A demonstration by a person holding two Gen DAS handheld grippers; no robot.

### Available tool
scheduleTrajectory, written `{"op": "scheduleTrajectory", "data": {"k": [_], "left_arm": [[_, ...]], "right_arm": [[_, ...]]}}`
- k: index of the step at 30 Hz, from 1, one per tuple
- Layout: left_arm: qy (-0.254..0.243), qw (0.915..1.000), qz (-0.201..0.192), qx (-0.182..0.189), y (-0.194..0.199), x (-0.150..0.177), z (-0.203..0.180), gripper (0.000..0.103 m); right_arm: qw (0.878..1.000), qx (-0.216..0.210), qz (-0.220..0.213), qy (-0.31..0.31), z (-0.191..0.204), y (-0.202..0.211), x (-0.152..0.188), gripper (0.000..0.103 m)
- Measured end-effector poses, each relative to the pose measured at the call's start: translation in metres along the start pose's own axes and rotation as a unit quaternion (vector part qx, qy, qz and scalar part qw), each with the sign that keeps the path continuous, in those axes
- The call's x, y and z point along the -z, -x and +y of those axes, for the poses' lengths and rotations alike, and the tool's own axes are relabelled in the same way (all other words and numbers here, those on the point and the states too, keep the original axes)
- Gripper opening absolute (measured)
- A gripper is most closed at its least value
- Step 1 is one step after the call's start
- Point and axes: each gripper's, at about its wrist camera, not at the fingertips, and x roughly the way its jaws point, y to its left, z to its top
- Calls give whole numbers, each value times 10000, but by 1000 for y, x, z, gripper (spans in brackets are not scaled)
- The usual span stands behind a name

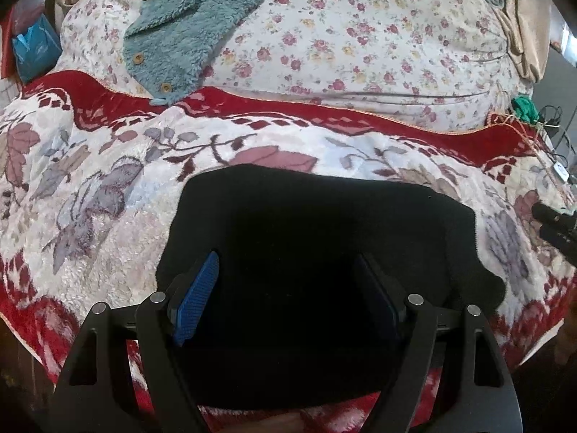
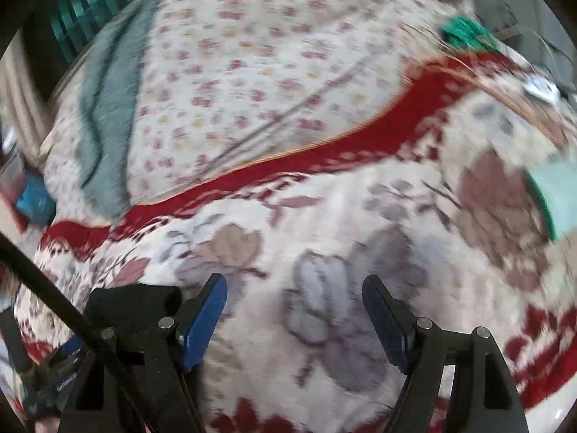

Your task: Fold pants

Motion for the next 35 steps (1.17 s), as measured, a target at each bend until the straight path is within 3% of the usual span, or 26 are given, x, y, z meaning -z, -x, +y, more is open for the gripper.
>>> {"op": "scheduleTrajectory", "data": {"k": [2,5,9,12,14,25,35], "left_arm": [[5,10000,-4,23,1,0,-1,78],[11,10000,6,-16,1,0,-2,78],[-24,9999,6,-152,0,1,-1,78],[-56,9998,9,-190,-1,2,-1,78],[-78,9997,8,-210,-1,3,-1,78],[-87,9997,5,-225,-2,3,-1,78],[-162,9993,-41,-349,-2,4,-2,78]], "right_arm": [[9997,-189,127,110,3,-1,2,76],[9924,-693,296,974,40,-1,14,76],[9579,-1468,487,2420,99,4,47,76],[9289,-1342,293,3439,133,9,76,76],[9210,-1309,385,3649,141,4,86,76],[9318,-1173,481,3401,134,-6,81,76],[9339,-1103,398,3378,133,-3,79,76]]}}
